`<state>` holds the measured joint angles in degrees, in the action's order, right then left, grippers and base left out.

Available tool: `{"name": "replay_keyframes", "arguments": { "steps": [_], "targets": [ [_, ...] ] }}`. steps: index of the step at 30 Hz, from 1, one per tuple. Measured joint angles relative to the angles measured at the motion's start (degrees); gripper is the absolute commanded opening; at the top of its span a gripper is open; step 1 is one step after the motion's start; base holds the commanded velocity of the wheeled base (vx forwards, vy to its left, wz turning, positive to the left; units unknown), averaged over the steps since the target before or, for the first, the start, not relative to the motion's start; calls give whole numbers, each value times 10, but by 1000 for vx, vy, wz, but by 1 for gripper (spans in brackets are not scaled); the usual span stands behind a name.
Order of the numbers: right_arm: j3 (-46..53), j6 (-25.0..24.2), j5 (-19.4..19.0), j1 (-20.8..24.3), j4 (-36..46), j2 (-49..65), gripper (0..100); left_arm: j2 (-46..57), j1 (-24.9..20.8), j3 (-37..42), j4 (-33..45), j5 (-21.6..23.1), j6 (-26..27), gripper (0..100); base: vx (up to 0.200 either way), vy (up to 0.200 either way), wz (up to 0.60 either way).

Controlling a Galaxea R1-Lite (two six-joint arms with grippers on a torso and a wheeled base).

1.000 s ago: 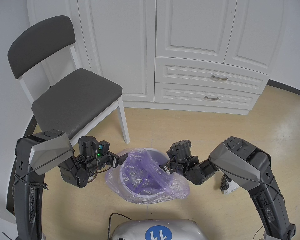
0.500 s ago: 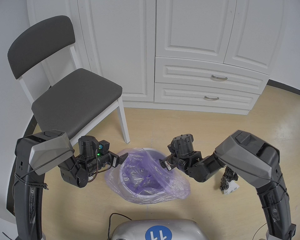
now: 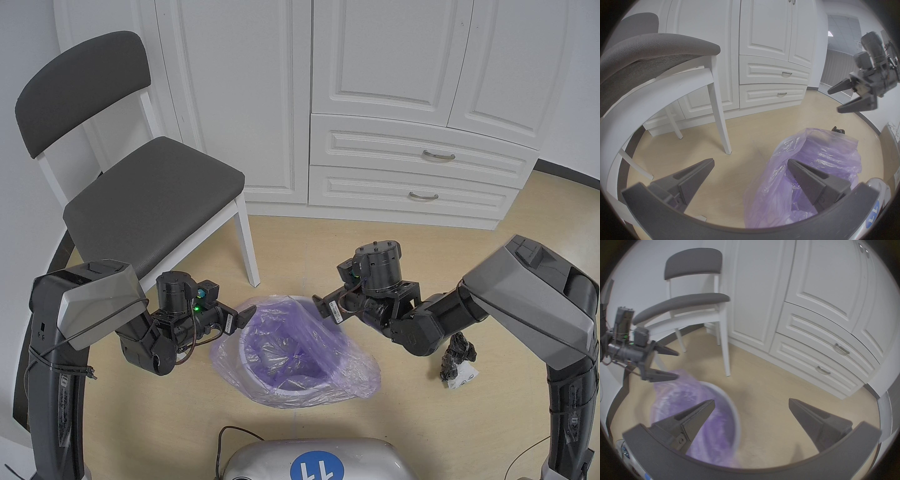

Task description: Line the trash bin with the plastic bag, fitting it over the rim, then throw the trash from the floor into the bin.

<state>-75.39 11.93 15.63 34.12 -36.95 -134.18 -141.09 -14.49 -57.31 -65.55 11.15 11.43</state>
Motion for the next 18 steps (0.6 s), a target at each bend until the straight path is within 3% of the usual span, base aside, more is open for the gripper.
{"name": "replay_keyframes", "arguments": {
  "steps": [2, 7, 13, 18],
  "targets": [
    [13, -5, -14, 13, -1, 7, 100, 0, 0, 0, 0, 0, 0, 100, 0, 0, 0],
    [41, -36, -91, 41, 24, 15, 100, 0, 0, 1, -8, 4, 1, 100, 0, 0, 0],
    [25, -74, -106, 47, 62, -7, 100, -1, 0, 1, -12, 7, 1, 100, 0, 0, 0],
    [3, -79, -114, 45, 63, -40, 100, -2, 2, 0, -16, 7, 1, 100, 0, 0, 0]
  ]
}}
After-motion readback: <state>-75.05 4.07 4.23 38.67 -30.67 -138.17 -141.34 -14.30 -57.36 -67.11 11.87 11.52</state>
